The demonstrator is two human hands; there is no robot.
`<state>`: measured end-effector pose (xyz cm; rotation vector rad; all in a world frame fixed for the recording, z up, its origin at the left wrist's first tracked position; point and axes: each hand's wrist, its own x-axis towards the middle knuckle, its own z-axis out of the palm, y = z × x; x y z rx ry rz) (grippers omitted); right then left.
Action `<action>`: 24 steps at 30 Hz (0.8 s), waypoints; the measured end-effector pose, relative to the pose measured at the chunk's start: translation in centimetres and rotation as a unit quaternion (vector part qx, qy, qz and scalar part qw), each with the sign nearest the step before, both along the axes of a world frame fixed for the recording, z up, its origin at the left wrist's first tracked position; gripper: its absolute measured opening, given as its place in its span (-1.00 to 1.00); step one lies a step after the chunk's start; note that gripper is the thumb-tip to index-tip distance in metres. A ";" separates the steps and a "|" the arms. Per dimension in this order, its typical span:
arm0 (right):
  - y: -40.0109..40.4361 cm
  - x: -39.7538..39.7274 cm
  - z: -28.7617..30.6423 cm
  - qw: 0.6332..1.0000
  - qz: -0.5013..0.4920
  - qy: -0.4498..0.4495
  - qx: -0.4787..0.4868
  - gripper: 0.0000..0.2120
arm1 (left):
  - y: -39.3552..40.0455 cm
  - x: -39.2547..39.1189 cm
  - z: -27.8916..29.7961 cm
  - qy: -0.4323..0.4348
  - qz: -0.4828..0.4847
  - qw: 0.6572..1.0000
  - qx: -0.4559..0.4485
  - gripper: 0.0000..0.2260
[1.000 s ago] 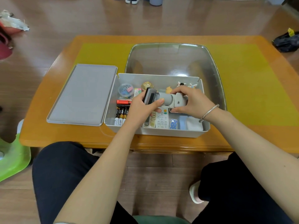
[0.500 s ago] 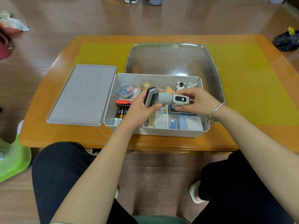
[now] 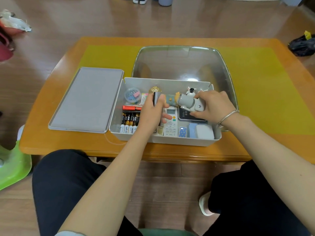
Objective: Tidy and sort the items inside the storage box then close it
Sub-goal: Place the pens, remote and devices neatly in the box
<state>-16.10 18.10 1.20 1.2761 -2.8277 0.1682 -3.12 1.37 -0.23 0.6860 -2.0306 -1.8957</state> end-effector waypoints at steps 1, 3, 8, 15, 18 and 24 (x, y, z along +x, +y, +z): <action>0.1 -0.4 -0.2 1.000 -0.005 -0.007 0.010 -0.53 | -0.2 0.2 -0.1 0.003 0.018 1.000 0.007 -0.80; 0.1 -0.9 -0.6 0.999 -0.004 -0.004 0.040 -0.51 | -0.6 0.6 -0.3 0.012 0.055 0.998 0.009 -0.86; -0.5 -1.6 -1.3 0.995 0.005 0.019 0.096 -0.53 | -0.6 1.1 -0.5 0.007 0.070 0.996 -0.060 -0.84; -0.5 -1.7 -2.1 0.989 0.009 0.022 0.144 -0.55 | -1.1 1.1 -0.8 0.014 0.063 0.996 -0.061 -0.83; -0.3 -1.8 -2.0 0.990 0.010 0.023 0.136 -0.52 | -1.3 1.1 -0.9 0.012 0.080 0.996 -0.042 -0.85; -0.3 -1.6 -1.8 0.991 0.000 0.027 0.130 -0.53 | -1.5 1.1 -1.3 0.039 0.073 0.996 -0.029 -0.90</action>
